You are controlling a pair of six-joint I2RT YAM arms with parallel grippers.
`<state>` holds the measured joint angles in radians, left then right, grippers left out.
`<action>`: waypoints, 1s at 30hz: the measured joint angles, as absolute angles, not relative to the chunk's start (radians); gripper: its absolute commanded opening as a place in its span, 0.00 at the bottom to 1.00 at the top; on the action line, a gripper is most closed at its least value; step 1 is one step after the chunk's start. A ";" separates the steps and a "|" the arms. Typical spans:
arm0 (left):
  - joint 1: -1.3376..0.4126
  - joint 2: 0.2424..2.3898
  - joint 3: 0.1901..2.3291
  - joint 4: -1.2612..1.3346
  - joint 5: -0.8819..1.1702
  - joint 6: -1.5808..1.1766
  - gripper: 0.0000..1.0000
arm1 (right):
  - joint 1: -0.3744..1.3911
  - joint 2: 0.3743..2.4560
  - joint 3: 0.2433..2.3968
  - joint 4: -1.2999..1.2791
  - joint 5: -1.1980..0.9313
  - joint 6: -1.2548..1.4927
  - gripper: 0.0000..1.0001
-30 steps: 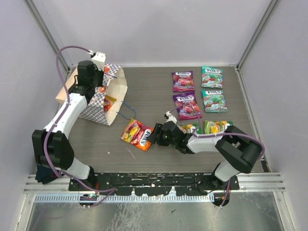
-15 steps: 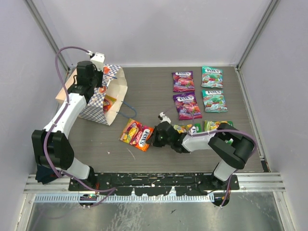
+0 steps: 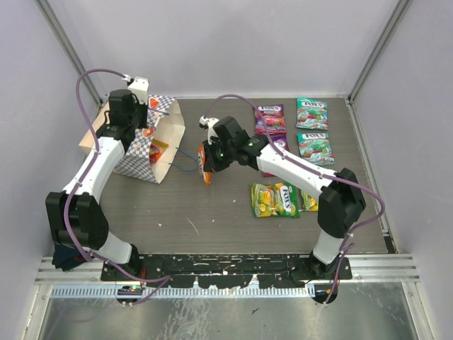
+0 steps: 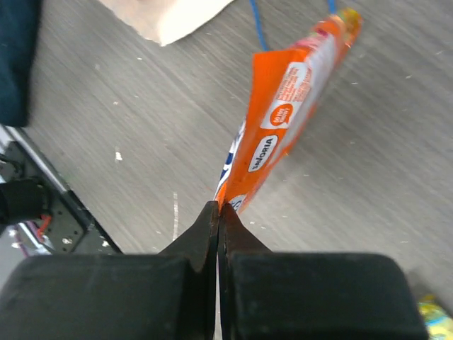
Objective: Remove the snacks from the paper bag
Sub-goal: Place the snack at the center of the board.
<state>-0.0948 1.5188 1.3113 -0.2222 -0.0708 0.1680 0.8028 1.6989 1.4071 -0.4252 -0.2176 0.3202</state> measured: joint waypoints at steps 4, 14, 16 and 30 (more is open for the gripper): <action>-0.090 1.508 1.311 -0.223 -0.070 0.168 0.00 | 0.770 1.757 1.525 -0.579 -0.223 0.196 0.01; -0.078 1.473 1.311 -0.223 -0.070 0.163 0.00 | 0.767 1.757 1.634 -0.822 -0.246 0.053 0.01; -0.078 1.473 1.310 -0.223 -0.070 0.163 0.00 | 0.767 1.757 1.638 -0.847 -0.258 0.046 0.01; -0.078 1.475 1.311 -0.228 -0.061 0.145 0.00 | 0.700 1.941 1.813 -0.936 -0.297 -0.041 0.01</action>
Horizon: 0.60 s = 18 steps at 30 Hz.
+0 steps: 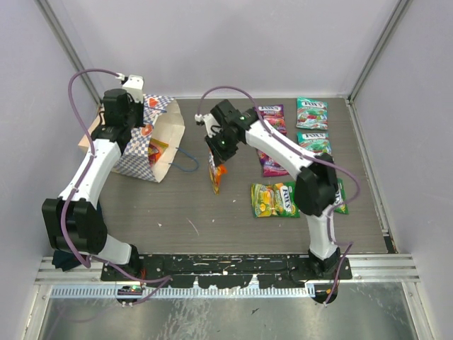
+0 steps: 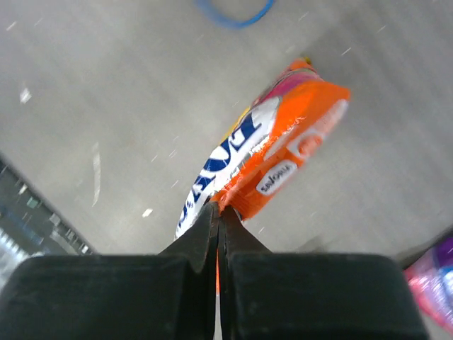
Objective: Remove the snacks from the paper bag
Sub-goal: Place the snack at the center of the board.
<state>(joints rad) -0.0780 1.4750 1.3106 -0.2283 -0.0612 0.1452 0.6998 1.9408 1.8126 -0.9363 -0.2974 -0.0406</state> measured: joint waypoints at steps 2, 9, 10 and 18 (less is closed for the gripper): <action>-0.078 1.477 1.311 -0.230 -0.059 0.145 0.00 | 0.673 2.073 1.947 -0.961 -0.268 -0.056 0.01; -0.078 1.481 1.311 -0.233 -0.058 0.145 0.00 | 0.629 2.459 2.326 -1.045 -0.027 -0.118 0.01; -0.078 1.482 1.311 -0.235 -0.058 0.145 0.00 | 0.630 2.470 2.326 -1.050 0.007 -0.126 0.01; -0.078 1.486 1.311 -0.239 -0.057 0.144 0.00 | 0.641 2.433 2.233 -0.971 0.294 -0.212 0.01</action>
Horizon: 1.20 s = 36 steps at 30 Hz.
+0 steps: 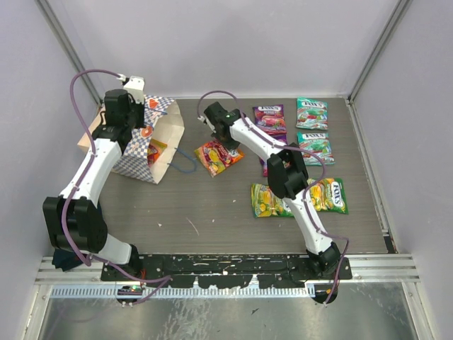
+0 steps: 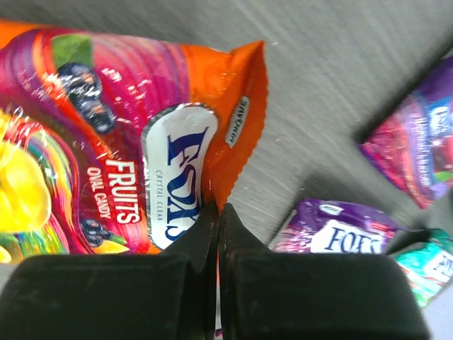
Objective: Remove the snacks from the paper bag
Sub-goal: Place the snack at the center of the board, then adjust the snack at the center of the board.
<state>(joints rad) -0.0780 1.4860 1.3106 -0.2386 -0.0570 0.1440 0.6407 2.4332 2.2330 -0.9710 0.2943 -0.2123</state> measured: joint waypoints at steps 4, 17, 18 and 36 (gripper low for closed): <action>-0.078 1.492 1.311 -0.241 -0.056 0.142 0.00 | 0.646 2.428 2.223 -0.897 0.391 -0.266 0.22; -0.078 1.495 1.311 -0.253 -0.056 0.138 0.00 | 0.655 2.250 2.062 -0.590 0.565 -0.171 0.99; -0.078 1.495 1.311 -0.254 -0.056 0.138 0.00 | 0.655 2.218 2.034 -0.564 0.570 -0.138 1.00; -0.078 1.495 1.322 -0.269 -0.074 0.071 0.00 | 0.767 2.133 1.966 -0.634 0.635 0.896 1.00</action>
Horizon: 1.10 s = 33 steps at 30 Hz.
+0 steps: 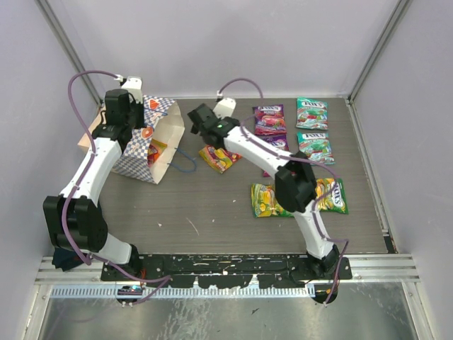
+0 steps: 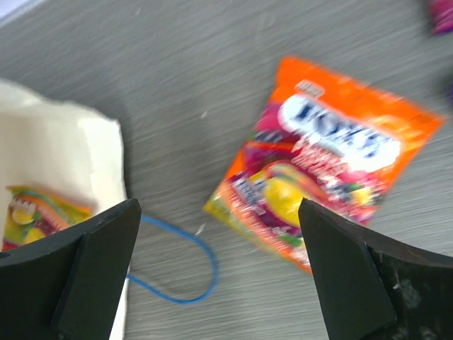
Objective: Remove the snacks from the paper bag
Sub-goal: Adjust the snack at the center of the board.
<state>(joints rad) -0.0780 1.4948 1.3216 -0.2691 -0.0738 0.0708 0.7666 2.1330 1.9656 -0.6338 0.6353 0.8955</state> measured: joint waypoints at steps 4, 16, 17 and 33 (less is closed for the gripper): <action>-0.078 1.495 1.322 -0.268 -0.073 0.067 0.00 | 0.821 2.319 2.159 -0.719 0.626 1.006 1.00; -0.078 1.495 1.322 -0.268 -0.057 0.067 0.00 | 0.798 2.449 2.168 -0.853 0.628 1.084 1.00; -0.078 1.495 1.322 -0.268 -0.054 0.067 0.00 | 0.796 2.449 2.168 -0.852 0.625 1.071 1.00; -0.078 1.495 1.322 -0.268 -0.021 0.055 0.00 | 0.769 2.415 2.078 -0.658 0.311 0.386 1.00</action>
